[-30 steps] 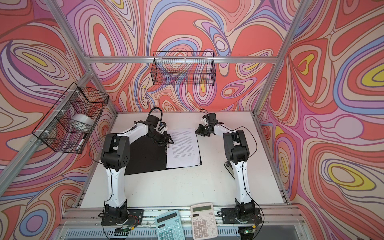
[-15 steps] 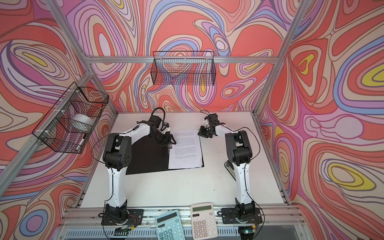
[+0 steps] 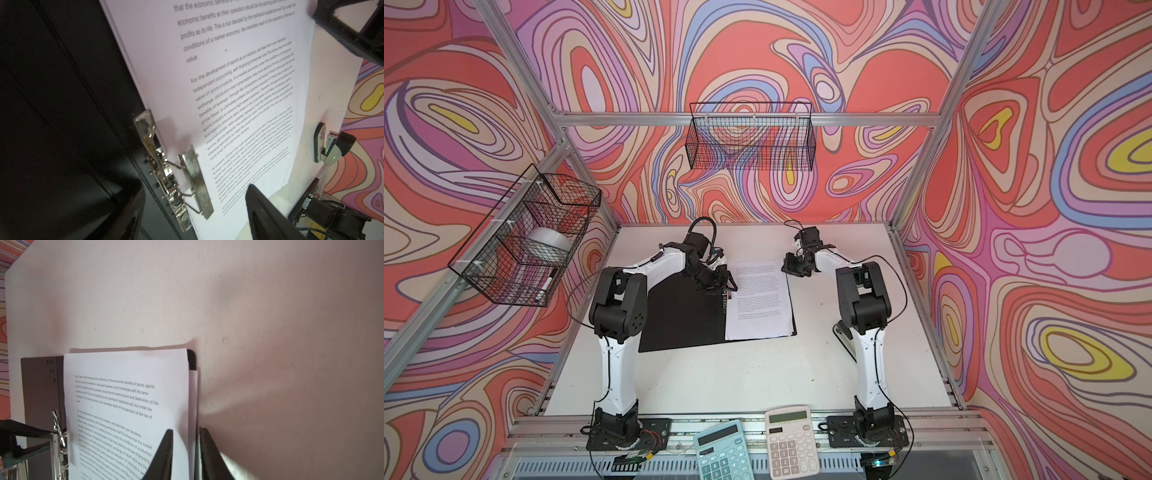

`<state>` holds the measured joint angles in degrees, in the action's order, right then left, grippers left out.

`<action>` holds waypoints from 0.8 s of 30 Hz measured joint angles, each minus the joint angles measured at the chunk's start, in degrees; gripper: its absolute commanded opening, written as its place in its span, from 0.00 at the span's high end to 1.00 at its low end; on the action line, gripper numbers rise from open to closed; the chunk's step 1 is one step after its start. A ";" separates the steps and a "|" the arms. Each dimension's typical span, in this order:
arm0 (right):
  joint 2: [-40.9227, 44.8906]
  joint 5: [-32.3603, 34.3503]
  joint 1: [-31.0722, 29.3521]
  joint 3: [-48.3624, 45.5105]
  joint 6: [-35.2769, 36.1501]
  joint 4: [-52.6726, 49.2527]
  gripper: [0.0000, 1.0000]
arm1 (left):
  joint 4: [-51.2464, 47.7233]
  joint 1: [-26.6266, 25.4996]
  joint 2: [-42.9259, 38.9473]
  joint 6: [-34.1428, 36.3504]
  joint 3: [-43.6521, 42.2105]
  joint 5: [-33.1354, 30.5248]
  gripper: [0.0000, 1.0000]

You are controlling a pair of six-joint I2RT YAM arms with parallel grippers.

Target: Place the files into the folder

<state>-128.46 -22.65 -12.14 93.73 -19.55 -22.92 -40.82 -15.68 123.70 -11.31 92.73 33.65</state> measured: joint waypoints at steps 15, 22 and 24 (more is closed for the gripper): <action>-3.08 -0.50 0.00 7.61 0.00 -0.70 0.74 | -0.09 0.42 -0.83 0.22 -1.09 -1.51 0.23; -5.18 -1.42 0.00 7.82 0.02 -0.96 0.75 | -0.09 0.42 -0.83 0.39 -1.11 -1.29 0.23; -5.25 -1.66 0.00 8.04 0.02 -1.09 0.77 | -0.09 0.42 -0.83 0.42 -1.14 -1.27 0.23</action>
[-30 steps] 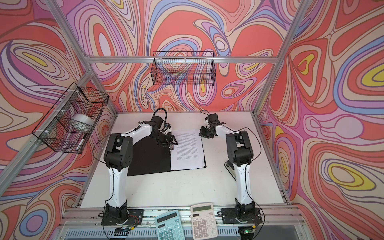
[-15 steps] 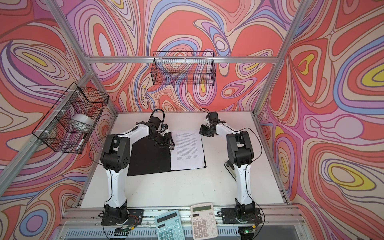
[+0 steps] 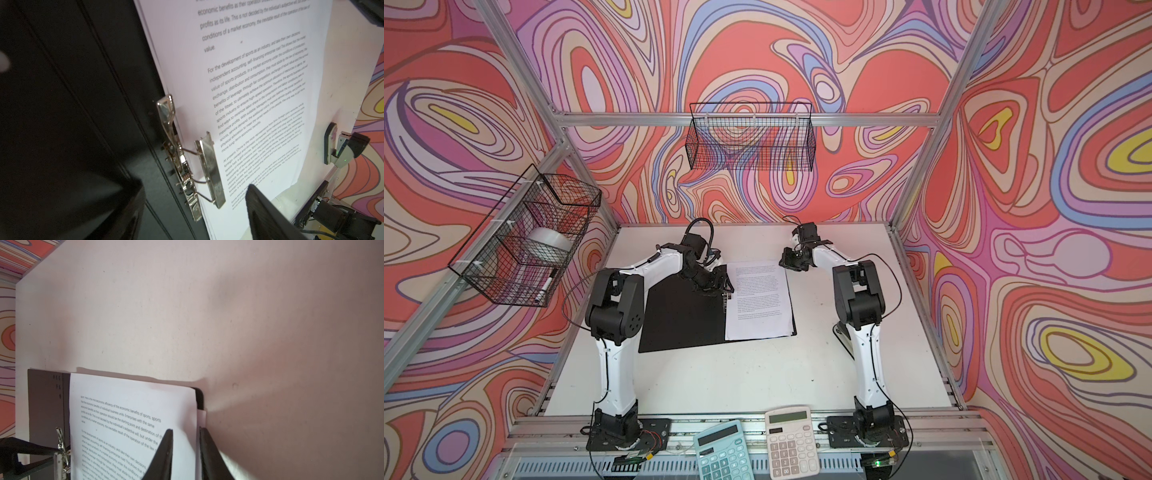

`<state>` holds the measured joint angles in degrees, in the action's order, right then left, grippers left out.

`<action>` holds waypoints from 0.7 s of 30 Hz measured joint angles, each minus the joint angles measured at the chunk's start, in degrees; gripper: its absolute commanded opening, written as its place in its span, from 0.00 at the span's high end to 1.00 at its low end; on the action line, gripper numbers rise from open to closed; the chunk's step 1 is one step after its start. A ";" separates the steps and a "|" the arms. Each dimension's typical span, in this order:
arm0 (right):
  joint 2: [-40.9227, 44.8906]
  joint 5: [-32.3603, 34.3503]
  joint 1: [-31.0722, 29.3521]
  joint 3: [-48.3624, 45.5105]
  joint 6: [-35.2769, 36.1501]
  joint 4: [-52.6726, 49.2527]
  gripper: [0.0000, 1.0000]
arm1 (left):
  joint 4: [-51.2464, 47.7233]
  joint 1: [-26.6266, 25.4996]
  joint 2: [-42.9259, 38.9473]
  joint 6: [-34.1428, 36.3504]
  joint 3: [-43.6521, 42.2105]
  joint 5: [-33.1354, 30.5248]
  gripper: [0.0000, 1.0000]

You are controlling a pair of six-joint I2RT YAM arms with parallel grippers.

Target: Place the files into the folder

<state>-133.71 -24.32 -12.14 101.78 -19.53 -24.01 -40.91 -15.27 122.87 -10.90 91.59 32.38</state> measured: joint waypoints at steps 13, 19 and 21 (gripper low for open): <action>-0.02 -0.61 0.00 0.02 0.59 0.59 0.78 | -0.07 0.00 0.31 0.17 0.24 0.37 0.23; -0.04 -1.09 0.00 0.02 0.83 0.87 0.82 | -0.57 0.13 1.09 0.17 1.44 0.63 0.23; -0.04 -1.40 0.00 0.00 0.85 1.27 0.83 | -0.61 0.24 1.11 0.17 1.46 0.74 0.23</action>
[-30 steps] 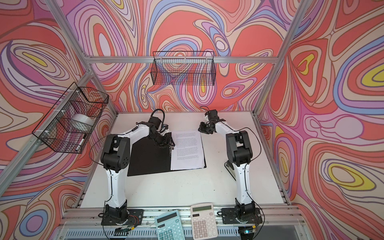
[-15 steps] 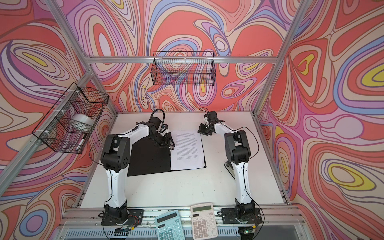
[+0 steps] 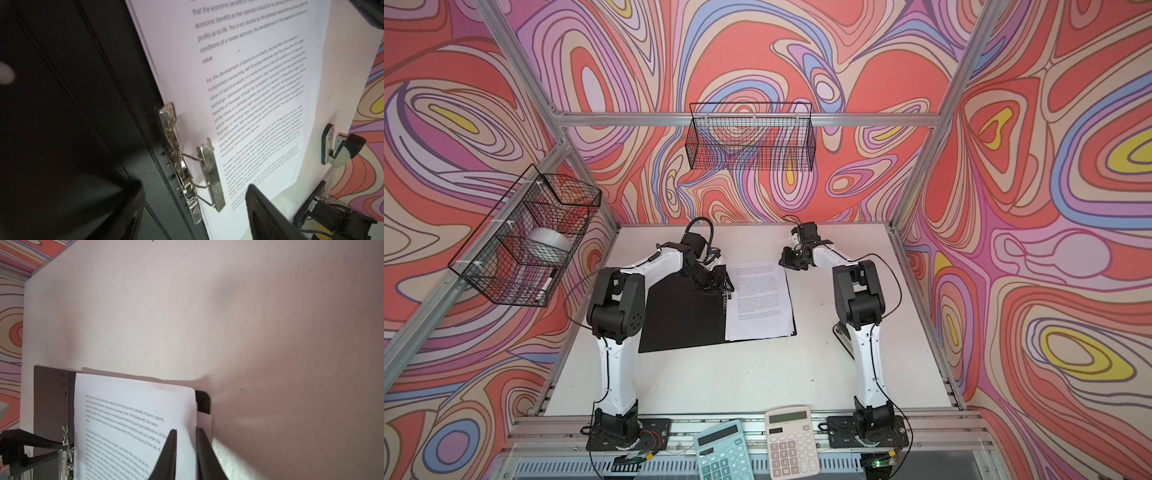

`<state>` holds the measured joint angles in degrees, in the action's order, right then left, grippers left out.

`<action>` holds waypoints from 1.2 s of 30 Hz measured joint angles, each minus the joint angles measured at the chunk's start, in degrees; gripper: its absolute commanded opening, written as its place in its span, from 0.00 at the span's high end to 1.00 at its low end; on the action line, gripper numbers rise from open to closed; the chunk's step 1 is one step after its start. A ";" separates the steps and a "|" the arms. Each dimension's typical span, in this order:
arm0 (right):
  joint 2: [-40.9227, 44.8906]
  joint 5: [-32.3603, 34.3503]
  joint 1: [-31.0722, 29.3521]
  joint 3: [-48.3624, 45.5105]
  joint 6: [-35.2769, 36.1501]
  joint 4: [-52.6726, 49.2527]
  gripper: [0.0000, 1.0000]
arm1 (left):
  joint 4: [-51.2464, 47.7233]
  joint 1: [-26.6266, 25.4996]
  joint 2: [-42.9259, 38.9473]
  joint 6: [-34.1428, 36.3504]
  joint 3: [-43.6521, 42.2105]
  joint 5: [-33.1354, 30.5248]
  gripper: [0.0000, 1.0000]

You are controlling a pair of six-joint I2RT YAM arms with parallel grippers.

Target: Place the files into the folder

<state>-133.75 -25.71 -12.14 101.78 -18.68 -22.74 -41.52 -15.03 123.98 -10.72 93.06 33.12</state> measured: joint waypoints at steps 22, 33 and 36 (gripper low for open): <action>0.74 -0.81 -0.02 -2.80 -0.50 2.82 0.75 | -0.63 0.37 0.42 0.44 0.72 0.07 0.22; 2.23 4.33 -0.07 -0.61 -1.01 1.84 0.73 | -0.39 3.50 -2.73 0.63 -1.84 -2.93 0.22; 2.03 4.48 -0.04 -0.20 -2.10 3.02 0.73 | -0.11 4.17 -4.11 0.61 -2.21 -3.76 0.22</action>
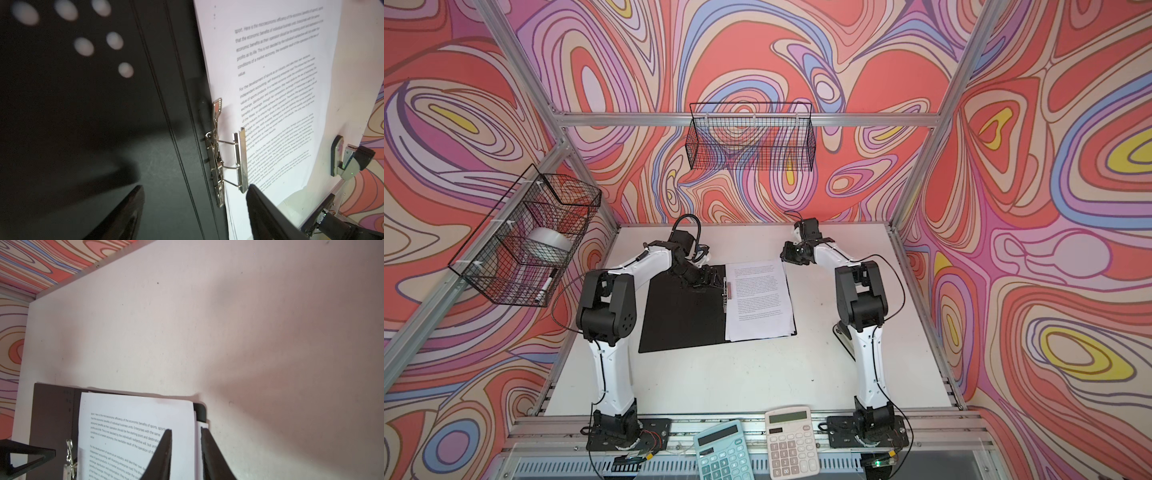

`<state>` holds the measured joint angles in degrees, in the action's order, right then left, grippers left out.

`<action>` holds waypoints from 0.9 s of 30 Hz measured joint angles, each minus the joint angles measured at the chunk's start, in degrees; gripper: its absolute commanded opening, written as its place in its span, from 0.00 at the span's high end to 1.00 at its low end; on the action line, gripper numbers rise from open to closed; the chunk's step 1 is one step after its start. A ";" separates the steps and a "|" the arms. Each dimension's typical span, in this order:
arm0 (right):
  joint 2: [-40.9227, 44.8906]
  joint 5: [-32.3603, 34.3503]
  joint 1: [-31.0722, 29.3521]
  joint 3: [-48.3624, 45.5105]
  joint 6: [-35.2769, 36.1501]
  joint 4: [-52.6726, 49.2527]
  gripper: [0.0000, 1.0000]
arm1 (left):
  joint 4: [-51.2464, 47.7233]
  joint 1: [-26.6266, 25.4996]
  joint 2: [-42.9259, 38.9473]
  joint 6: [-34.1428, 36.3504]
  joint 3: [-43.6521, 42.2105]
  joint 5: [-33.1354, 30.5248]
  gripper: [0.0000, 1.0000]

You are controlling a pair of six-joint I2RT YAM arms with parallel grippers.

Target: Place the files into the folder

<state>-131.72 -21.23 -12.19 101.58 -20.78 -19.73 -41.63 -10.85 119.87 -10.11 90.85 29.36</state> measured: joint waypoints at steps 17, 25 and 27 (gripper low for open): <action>-5.46 -1.51 0.26 3.23 -4.31 1.62 0.76 | 1.18 3.08 -2.32 -1.14 -2.73 -8.85 0.22; -1.57 -1.79 0.48 -2.64 -4.83 2.12 0.76 | 1.07 3.04 0.24 -1.29 -1.77 -7.23 0.22; -1.57 -2.19 0.50 -2.69 -5.05 2.19 0.76 | 1.07 3.04 0.37 -1.29 -1.42 -6.64 0.22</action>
<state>-133.29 -23.42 -11.68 98.89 -25.82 -17.54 -40.56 -7.81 120.25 -11.40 89.43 22.72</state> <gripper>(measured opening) 0.242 0.780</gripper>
